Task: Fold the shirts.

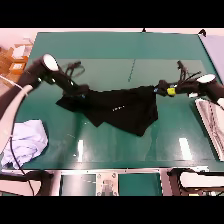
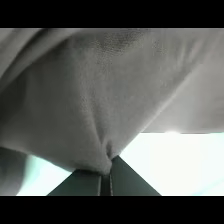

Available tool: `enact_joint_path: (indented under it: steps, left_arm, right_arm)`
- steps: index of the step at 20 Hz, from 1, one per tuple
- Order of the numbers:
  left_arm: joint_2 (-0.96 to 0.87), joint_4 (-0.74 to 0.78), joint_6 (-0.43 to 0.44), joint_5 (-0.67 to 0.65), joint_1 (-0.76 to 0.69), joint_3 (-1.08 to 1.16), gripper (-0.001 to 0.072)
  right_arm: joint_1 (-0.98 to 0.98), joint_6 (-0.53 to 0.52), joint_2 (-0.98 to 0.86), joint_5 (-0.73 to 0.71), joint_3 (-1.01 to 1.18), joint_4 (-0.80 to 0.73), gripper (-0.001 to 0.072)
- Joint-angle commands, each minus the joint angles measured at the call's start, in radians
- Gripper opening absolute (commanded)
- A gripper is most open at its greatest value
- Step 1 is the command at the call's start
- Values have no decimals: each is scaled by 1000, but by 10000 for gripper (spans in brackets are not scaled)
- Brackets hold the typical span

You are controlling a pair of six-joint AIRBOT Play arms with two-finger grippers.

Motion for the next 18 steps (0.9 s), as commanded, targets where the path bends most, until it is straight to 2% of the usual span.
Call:
enact_joint_path:
  steps: [1,6,10,14,18]
  left_arm:
    - [88,37,-31,-111,0,243,30]
    - [262,37,-83,-73,0,630,30]
    - [498,36,-80,54,0,657,30]
    - [631,36,-74,45,0,657,30]
    - [654,45,-84,-15,0,656,30]
  right_arm:
    - [-56,68,43,162,207,4,18]
    - [-179,208,209,225,671,5,18]
    - [-323,309,340,203,953,6,18]
    - [-423,296,528,79,967,2,17]
    - [-433,259,608,-65,967,-5,18]
